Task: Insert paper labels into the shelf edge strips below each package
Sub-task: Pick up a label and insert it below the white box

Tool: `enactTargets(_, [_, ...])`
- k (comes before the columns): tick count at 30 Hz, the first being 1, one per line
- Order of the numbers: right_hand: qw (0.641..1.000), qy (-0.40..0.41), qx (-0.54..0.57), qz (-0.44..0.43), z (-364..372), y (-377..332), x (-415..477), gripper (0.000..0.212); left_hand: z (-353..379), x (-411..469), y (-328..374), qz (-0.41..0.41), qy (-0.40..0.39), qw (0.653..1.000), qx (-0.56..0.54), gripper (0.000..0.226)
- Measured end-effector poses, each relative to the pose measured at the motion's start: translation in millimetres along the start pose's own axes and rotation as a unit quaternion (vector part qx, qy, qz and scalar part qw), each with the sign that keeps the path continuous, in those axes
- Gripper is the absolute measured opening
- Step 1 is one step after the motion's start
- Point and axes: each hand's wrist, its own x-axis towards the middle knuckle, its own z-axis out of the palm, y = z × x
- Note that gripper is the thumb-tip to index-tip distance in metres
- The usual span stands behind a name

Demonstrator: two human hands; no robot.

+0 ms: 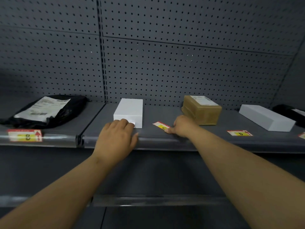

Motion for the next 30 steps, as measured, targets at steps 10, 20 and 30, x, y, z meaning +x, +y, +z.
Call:
enactTargets(10, [0.996, -0.064, 0.065, 0.024, 0, -1, 18, 0.042, -5, -2, -8, -0.02, 0.003, 1.0, 0.02, 0.026])
enactTargets(20, [0.96, 0.059, 0.271, 0.032, 3, 7, 18, 0.023, -1, -20, -30, -0.011, 0.005, 0.999, 0.03, 0.018])
enactTargets(30, [0.864, 0.116, 0.475, -0.119, -4, -31, -22, 0.01, 9, -37, -35, -0.003, -0.04, 0.999, -0.001, 0.016])
